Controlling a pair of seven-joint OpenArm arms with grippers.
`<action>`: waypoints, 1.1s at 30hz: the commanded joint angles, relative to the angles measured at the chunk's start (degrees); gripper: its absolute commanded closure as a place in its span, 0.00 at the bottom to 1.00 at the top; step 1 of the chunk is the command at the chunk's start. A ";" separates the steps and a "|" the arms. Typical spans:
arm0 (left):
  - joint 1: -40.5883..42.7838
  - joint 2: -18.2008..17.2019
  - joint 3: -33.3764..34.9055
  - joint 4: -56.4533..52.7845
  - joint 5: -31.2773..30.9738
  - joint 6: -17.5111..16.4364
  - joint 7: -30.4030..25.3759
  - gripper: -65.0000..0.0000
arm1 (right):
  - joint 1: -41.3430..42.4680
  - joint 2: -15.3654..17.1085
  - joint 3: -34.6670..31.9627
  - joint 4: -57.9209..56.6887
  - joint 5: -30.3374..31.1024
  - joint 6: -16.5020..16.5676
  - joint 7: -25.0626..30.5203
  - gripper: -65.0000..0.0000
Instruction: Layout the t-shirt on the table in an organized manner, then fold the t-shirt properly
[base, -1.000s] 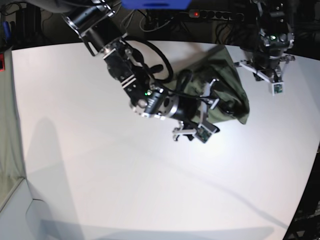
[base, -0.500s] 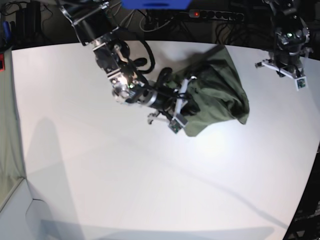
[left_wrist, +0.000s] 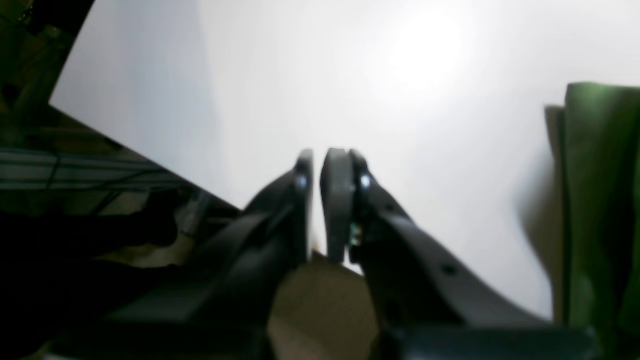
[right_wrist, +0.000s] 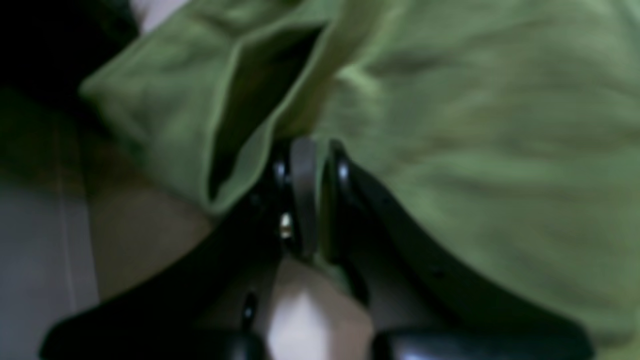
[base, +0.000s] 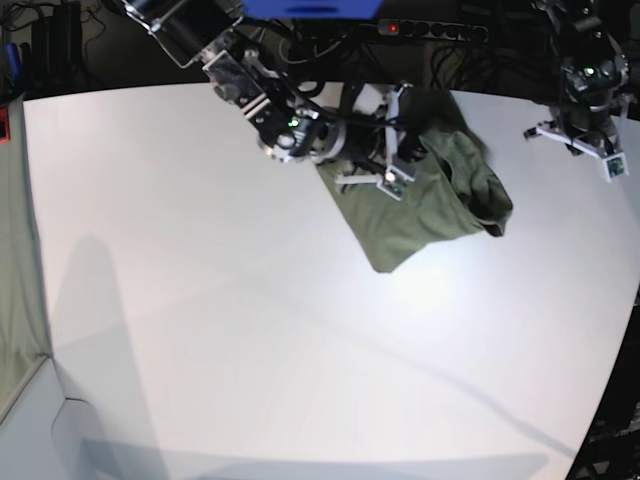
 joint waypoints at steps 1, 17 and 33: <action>0.16 -0.65 -0.33 1.01 0.06 0.09 -1.06 0.92 | 1.00 0.17 -2.38 1.90 1.15 0.34 1.22 0.95; 1.30 -0.74 -11.32 2.15 -14.62 0.01 -0.97 0.92 | 3.20 3.86 -3.79 10.16 1.15 0.34 0.87 0.93; 1.57 -2.93 -13.51 2.33 -50.40 0.01 12.21 0.53 | 0.21 7.91 10.71 14.65 1.15 0.34 -5.90 0.51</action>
